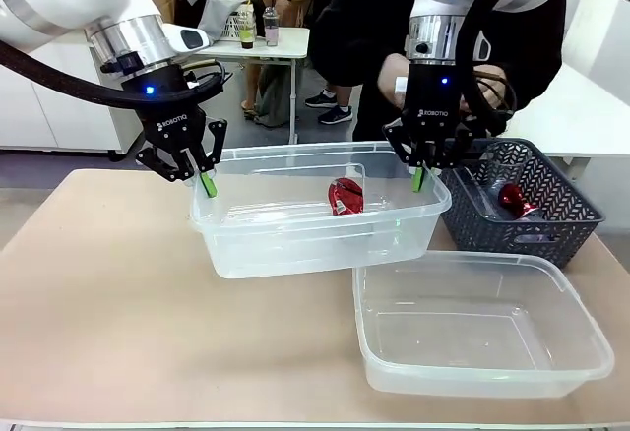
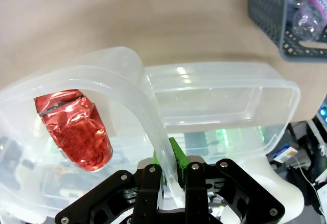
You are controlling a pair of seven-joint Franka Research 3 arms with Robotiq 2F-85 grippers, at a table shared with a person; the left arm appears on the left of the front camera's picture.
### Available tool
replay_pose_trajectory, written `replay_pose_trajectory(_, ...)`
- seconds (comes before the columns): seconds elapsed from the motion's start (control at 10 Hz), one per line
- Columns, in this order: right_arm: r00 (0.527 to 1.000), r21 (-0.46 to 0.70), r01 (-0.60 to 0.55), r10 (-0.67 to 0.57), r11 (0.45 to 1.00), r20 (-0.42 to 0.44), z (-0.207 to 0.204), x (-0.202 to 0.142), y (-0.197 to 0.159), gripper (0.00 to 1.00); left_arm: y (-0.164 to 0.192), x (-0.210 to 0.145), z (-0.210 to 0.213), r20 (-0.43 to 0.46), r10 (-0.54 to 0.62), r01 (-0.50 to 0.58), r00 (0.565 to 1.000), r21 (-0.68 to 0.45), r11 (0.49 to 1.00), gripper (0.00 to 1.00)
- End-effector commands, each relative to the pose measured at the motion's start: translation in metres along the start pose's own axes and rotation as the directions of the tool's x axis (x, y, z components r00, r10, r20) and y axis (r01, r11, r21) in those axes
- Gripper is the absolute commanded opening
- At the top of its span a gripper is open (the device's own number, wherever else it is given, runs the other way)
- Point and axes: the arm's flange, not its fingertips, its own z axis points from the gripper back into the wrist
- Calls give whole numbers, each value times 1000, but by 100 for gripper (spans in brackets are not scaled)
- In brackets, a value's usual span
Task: Sort the waste into each basket.
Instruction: Offer the picked Organizing box to the human.
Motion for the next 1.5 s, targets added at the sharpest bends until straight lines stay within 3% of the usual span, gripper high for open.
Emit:
replay_pose_trajectory(0.0,1000,-15,2,-2,1000,-2,-5,1,-2,5,-6,-4,13,18,16,-15,1000,-54,998,6)
replay_pose_trajectory(1.4,1000,-15,2,-2,1000,-2,-5,1,-2,5,-6,-4,13,18,16,-15,1000,-54,998,6)
